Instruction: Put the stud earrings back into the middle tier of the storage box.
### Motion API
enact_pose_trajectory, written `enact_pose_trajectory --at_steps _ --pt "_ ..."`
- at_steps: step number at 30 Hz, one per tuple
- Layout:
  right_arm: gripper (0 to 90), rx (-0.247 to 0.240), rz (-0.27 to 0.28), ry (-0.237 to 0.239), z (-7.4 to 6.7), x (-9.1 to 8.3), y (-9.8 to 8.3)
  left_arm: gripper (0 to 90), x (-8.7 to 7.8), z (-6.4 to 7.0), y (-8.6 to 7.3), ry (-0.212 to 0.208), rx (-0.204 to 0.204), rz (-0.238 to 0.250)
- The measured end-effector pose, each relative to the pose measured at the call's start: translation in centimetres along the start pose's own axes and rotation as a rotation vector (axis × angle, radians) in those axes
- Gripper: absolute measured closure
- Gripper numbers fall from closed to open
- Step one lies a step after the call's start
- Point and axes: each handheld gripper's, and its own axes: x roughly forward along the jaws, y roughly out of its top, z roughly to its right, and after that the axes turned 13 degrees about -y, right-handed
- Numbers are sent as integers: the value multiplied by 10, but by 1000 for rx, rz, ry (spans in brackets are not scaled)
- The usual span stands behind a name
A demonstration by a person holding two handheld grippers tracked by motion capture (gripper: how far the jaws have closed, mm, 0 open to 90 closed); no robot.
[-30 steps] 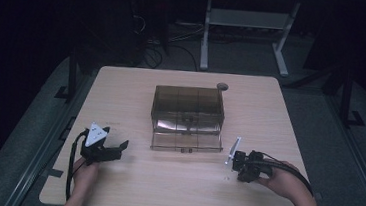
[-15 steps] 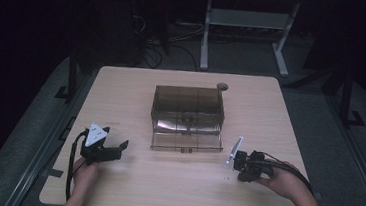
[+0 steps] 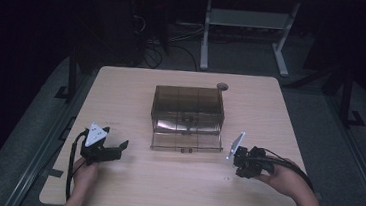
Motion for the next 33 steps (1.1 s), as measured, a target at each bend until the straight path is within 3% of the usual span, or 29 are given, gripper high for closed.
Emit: enact_pose_trajectory --at_steps 20,30,33 --pt "848 -31 80 -24 20 -34 48 128 0 0 0 -1 -3 6" --pt "848 -41 86 -17 31 -30 76 128 -1 0 0 -4 3 4" --pt "848 -23 80 -12 38 -26 83 128 -1 0 0 -3 4 3"
